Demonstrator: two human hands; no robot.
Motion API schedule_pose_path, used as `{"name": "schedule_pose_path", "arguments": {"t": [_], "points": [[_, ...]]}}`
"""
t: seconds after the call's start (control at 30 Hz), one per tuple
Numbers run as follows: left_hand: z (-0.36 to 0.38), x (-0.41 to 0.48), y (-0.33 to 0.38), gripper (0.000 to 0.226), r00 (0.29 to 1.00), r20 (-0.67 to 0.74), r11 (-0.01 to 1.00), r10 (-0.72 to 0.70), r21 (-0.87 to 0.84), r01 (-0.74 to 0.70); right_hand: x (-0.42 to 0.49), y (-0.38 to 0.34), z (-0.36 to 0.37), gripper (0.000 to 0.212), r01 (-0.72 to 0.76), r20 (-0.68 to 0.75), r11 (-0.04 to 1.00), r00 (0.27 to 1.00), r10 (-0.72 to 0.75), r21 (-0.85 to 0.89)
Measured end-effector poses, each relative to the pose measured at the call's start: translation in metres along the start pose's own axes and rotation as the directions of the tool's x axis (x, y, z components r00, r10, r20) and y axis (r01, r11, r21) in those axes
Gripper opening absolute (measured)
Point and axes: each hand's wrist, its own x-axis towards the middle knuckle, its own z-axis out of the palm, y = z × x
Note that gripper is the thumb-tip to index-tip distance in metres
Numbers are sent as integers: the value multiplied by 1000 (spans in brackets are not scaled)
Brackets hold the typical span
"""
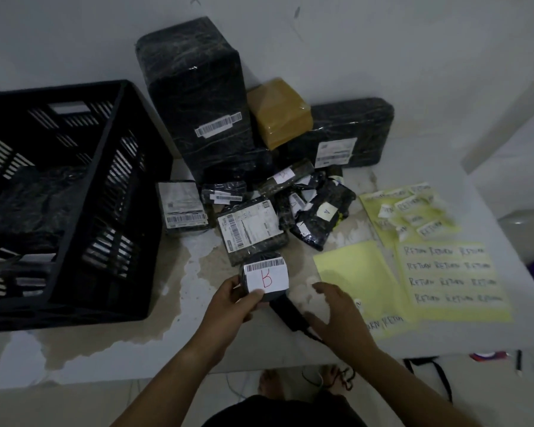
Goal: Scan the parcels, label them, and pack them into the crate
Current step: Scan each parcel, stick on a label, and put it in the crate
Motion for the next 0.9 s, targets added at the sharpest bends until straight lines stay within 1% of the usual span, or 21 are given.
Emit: {"name": "schedule_pose_path", "arguments": {"t": [0.07, 0.17, 0.23, 0.3, 0.43, 0.63, 0.73, 0.9], "points": [[7, -2, -4, 37, 1000, 15, 1000, -15, 3, 15, -4, 23, -23, 50, -9, -72, 998, 997, 5, -56], [19, -6, -10, 35, 999, 20, 999, -38, -3, 38, -4, 58, -45, 43, -71, -91, 987, 994, 58, -143], [29, -8, -11, 34, 999, 20, 999, -44, -1, 44, -2, 75, -52, 43, -93, -54, 978, 995, 84, -188], [39, -9, -11, 34, 998, 26, 999, -51, 5, 51, 0, 85, -56, 44, -82, -10, 972, 997, 82, -222], [60, -12, -14, 33, 998, 26, 998, -59, 1, 59, 5, 92, -60, 47, -24, 75, 970, 996, 43, -243], [88, -19, -18, 30, 998, -32, 997, -54, -53, 52, 11, 98, -67, 54, 76, 227, 942, 974, 0, -327], [99, -20, -18, 27, 997, -66, 995, -52, -91, 45, 19, 100, -77, 55, 105, 257, 933, 966, -14, -344], [114, -19, -23, 29, 991, -117, 991, -64, -126, 49, 27, 102, -87, 48, 114, 259, 939, 965, -28, -325]]}}
